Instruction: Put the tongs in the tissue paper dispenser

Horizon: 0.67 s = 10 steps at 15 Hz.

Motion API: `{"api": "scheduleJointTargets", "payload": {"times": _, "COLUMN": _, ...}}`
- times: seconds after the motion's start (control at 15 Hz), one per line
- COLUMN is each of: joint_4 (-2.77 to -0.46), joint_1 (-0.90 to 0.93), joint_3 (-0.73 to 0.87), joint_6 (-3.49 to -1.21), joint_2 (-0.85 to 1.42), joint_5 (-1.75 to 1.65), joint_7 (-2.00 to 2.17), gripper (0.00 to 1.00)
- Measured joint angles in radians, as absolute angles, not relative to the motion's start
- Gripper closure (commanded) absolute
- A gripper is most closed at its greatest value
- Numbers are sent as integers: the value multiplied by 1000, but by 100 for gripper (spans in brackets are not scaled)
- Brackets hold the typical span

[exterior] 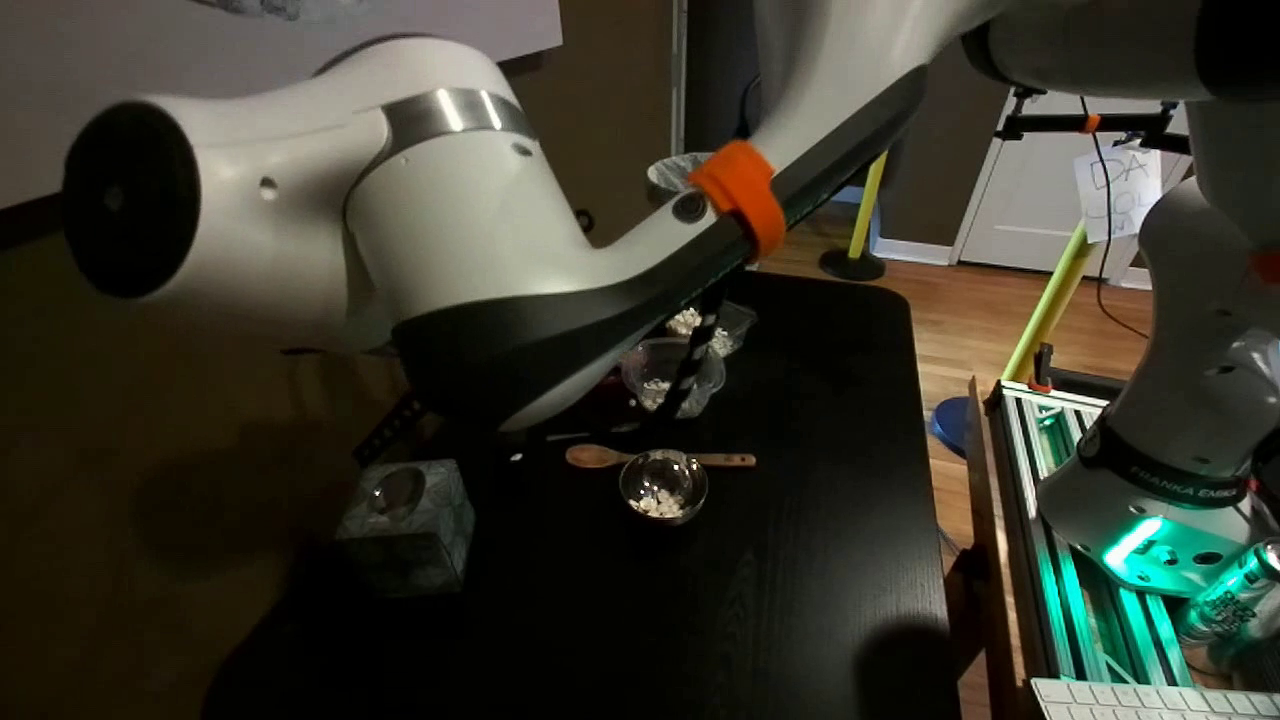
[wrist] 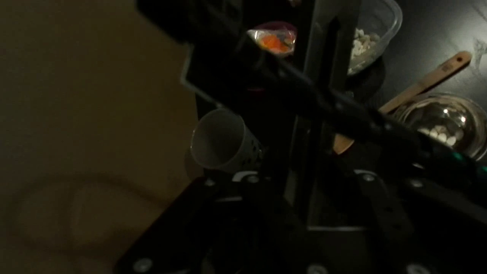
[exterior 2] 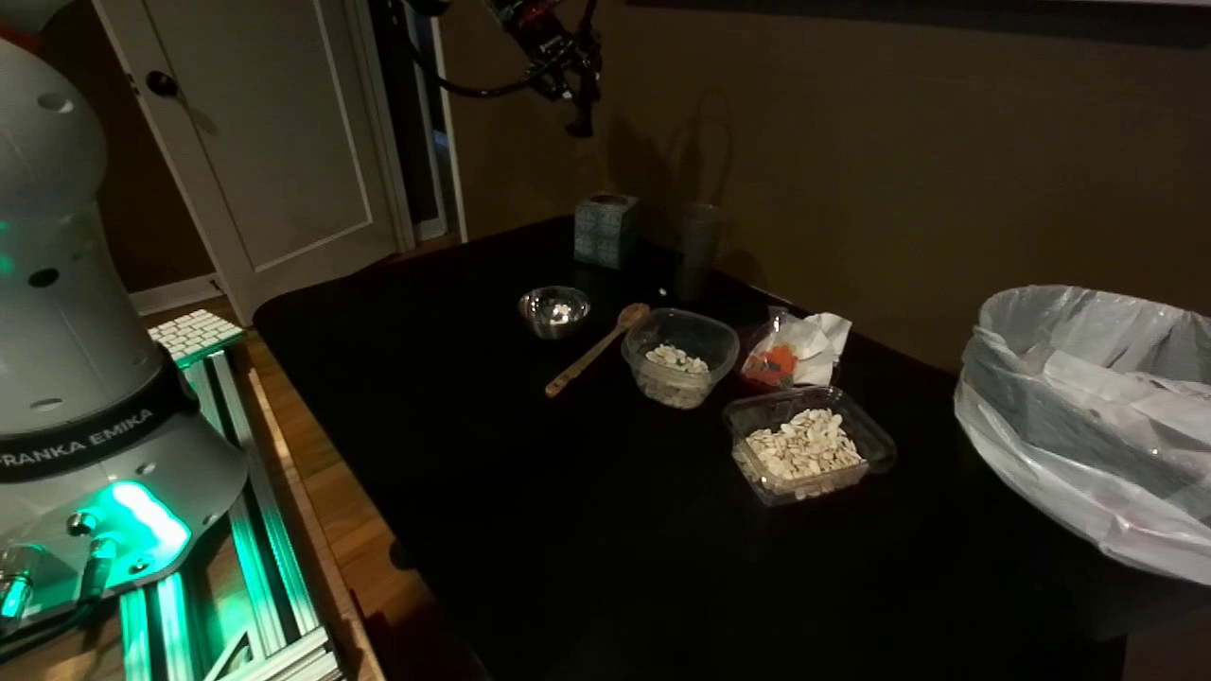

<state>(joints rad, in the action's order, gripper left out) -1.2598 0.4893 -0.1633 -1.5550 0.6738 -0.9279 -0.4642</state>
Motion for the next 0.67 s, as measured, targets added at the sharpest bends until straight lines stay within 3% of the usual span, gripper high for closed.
{"api": "scheduleJointTargets", "payload": {"times": 0.33, "joint_4": -1071, "joint_1": 530, "joint_3": -131, "joint_6": -1520, "joint_2": 870, "joint_5": -1045, "joint_7": -641, "gripper": 91}}
{"api": "scheduleJointTargets", "payload": {"times": 0.4, "joint_4": -1030, "joint_1": 536, "joint_3": -125, "joint_6": -1524, "joint_2": 907, "joint_5": -1059, "joint_7": -655, "gripper": 66}}
{"api": "scheduleJointTargets", "payload": {"times": 0.47, "joint_4": -1011, "joint_1": 537, "joint_3": -124, "joint_6": -1525, "joint_2": 929, "joint_5": -1061, "joint_7": -656, "gripper": 66}}
{"api": "scheduleJointTargets", "payload": {"times": 0.53, "joint_4": -1010, "joint_1": 537, "joint_3": -124, "joint_6": -1525, "joint_2": 933, "joint_5": -1060, "joint_7": -654, "gripper": 91}}
{"api": "scheduleJointTargets", "payload": {"times": 0.67, "joint_4": -1010, "joint_1": 537, "joint_3": -124, "joint_6": -1525, "joint_2": 930, "joint_5": -1060, "joint_7": -654, "gripper": 91}}
